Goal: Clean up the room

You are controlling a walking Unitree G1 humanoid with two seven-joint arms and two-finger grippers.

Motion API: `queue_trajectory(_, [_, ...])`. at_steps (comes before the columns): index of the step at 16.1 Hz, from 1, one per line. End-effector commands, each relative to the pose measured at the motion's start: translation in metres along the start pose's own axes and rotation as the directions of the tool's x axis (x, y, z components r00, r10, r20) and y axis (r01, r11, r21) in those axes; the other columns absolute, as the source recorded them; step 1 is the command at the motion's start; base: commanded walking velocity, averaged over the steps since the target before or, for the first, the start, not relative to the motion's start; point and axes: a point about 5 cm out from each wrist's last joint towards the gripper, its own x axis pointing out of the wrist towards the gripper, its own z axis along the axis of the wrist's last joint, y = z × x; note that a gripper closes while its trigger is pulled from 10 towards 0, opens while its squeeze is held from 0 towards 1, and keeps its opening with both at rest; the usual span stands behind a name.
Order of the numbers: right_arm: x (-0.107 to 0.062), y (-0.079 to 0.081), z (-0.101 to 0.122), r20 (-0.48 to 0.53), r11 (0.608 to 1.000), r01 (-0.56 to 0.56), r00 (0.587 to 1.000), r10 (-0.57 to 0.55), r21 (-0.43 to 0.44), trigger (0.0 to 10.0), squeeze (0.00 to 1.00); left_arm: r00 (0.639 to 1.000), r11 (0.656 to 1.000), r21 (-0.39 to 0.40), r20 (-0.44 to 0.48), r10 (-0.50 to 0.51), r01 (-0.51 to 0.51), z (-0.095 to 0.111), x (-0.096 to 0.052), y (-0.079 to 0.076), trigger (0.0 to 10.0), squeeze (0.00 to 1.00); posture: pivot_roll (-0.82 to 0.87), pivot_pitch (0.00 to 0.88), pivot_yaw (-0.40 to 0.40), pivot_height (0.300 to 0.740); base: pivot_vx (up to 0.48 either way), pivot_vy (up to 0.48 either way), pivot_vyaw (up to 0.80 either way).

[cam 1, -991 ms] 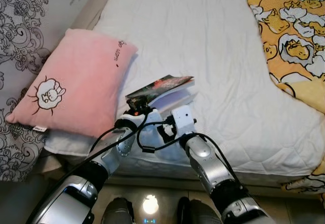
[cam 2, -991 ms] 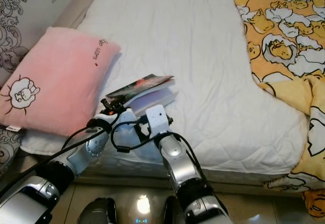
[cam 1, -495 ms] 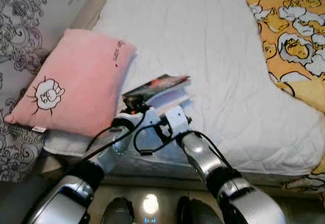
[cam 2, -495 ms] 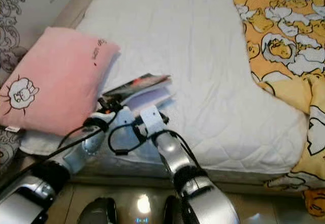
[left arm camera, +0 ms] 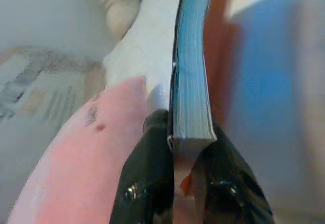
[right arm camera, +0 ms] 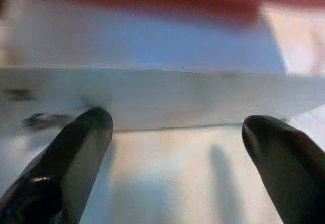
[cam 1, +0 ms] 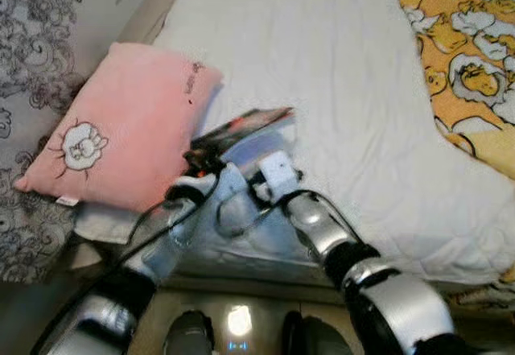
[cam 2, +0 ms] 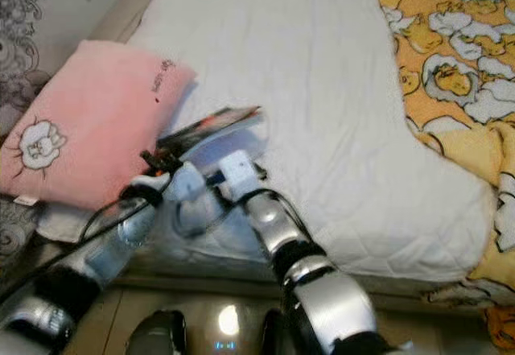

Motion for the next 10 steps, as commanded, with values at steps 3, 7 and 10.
queue_trajectory(3, [0.003, -0.009, 0.006, -0.032, 0.999, 0.048, 0.998, -0.049, -0.026, 10.0, 0.0, 0.977, 0.992, -0.089, 0.203, -0.073, 0.093, 0.049, -0.01, -0.007, 10.0, 0.0, 0.35, 0.247, -0.054, 0.74, 0.0, 0.0, 0.0])
queue_trajectory(7, [0.005, -0.001, 0.006, -0.091, 0.998, 0.022, 0.996, -0.027, -0.055, 10.0, 0.0, 0.917, 0.969, -0.197, 0.393, -0.062, 0.15, 0.118, -0.035, 0.002, 10.0, 0.0, 0.4, 0.313, -0.077, 0.74, 0.0, 0.0, 0.0])
queue_trajectory(10, [0.002, 0.009, -0.007, -0.121, 0.997, -0.015, 0.993, 0.006, -0.079, 10.0, 0.0, 0.932, 0.976, -0.194, 0.361, -0.026, 0.103, 0.115, -0.034, 0.018, 10.0, 0.0, 0.4, 0.317, -0.092, 0.74, 0.0, 0.0, 0.0])
